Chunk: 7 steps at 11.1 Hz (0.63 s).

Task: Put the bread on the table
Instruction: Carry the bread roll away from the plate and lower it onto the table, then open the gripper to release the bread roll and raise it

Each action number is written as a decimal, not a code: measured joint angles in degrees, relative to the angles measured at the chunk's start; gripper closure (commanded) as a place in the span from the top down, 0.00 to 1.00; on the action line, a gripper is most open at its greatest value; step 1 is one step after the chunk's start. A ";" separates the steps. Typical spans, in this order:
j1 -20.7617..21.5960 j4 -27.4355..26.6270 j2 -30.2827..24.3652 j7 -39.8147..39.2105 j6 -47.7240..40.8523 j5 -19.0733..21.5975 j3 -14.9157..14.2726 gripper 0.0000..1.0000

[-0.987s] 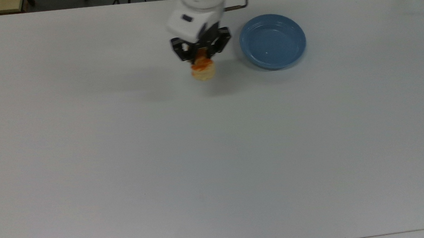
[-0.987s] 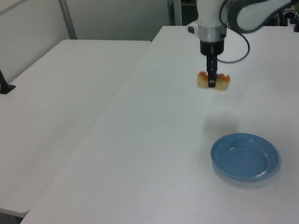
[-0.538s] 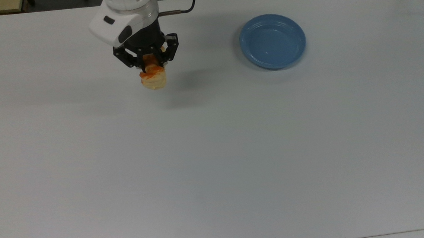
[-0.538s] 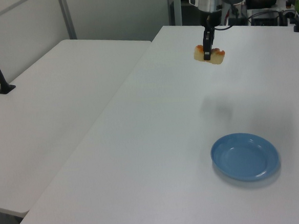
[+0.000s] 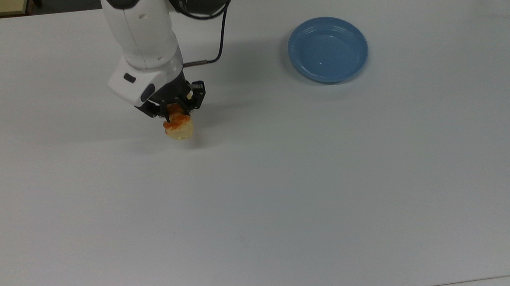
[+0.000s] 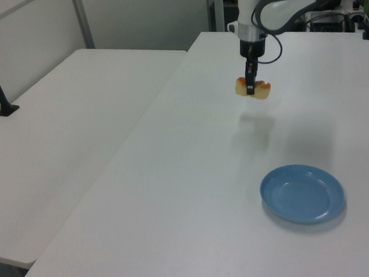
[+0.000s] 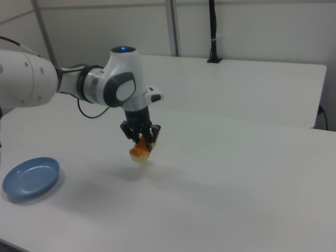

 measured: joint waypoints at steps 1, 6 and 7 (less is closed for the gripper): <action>0.03 0.00 1.43 0.00 0.98 -0.58 0.00 0.40; 0.23 0.01 6.72 1.76 5.72 -4.19 0.00 1.00; 0.25 0.03 7.23 2.89 6.07 -4.68 0.00 1.00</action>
